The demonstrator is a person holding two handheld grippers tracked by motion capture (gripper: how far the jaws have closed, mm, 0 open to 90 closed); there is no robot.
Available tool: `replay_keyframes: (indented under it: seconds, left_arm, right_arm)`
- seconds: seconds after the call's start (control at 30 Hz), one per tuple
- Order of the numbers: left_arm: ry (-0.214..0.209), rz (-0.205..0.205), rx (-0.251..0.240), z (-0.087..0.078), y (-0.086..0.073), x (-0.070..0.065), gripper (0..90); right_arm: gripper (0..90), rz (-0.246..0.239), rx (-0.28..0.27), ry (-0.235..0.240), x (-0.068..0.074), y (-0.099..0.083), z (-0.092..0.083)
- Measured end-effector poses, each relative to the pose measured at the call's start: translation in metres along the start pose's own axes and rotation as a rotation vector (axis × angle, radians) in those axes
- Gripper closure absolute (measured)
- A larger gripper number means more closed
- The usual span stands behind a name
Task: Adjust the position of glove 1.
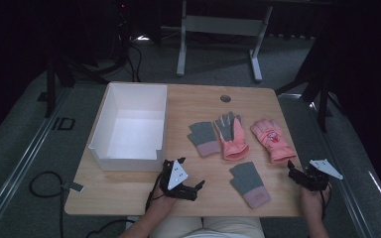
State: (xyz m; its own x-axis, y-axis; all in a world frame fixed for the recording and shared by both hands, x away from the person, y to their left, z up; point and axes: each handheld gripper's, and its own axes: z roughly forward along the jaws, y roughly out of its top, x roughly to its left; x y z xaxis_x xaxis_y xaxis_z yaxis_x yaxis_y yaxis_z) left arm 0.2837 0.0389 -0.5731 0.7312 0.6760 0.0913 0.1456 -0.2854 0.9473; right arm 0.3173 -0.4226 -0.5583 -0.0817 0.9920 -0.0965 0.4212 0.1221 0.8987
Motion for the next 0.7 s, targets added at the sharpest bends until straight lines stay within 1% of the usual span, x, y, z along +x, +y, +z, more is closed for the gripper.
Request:
replay_keyframes:
  seconds: [0.13, 0.23, 0.27, 0.33, 0.37, 0.4, 0.43, 0.5, 0.7]
  left_arm:
    - [-0.001, -0.002, 0.002, 0.0002, 0.0001, 0.0002, 0.0]
    - [-0.002, -0.008, -0.001, 0.0002, 0.0, 0.0004, 0.0]
    - [0.0, -0.005, 0.002, 0.0001, 0.0001, 0.0004, 0.0]
    - [0.003, -0.001, 0.002, 0.0004, 0.0001, -0.0004, 0.0]
    - [0.003, -0.001, 0.002, 0.0004, 0.0001, -0.0004, 0.0]
    - [0.004, -0.001, 0.002, 0.0004, 0.0002, -0.0004, 0.0]
    - [0.007, 0.0, 0.004, 0.0004, 0.0002, -0.0004, 0.0]
    - [0.008, -0.001, 0.005, 0.0005, 0.0003, -0.0005, 0.0]
    - [0.004, 0.002, 0.001, 0.0002, 0.0001, -0.0004, 0.0]
  right_arm:
    - [16.5, -0.005, -0.006, 0.028, -0.0007, -0.0002, -0.0003]
    - [16.6, 0.006, -0.003, 0.021, -0.0016, -0.0001, -0.0002]
    - [18.7, 0.007, 0.006, 0.014, -0.0014, 0.0004, 0.0011]
    - [19.3, -0.012, 0.012, 0.005, 0.0003, 0.0009, 0.0022]
    - [19.3, -0.012, 0.012, 0.005, 0.0003, 0.0009, 0.0022]
    - [19.4, -0.032, 0.014, -0.001, 0.0021, 0.001, 0.0028]
    - [19.8, -0.041, 0.009, -0.003, 0.0032, 0.0008, 0.0021]
    - [20.0, -0.044, 0.004, -0.014, 0.0041, 0.0006, 0.0016]
    - [19.0, -0.048, 0.007, -0.007, 0.0041, 0.0006, 0.0018]
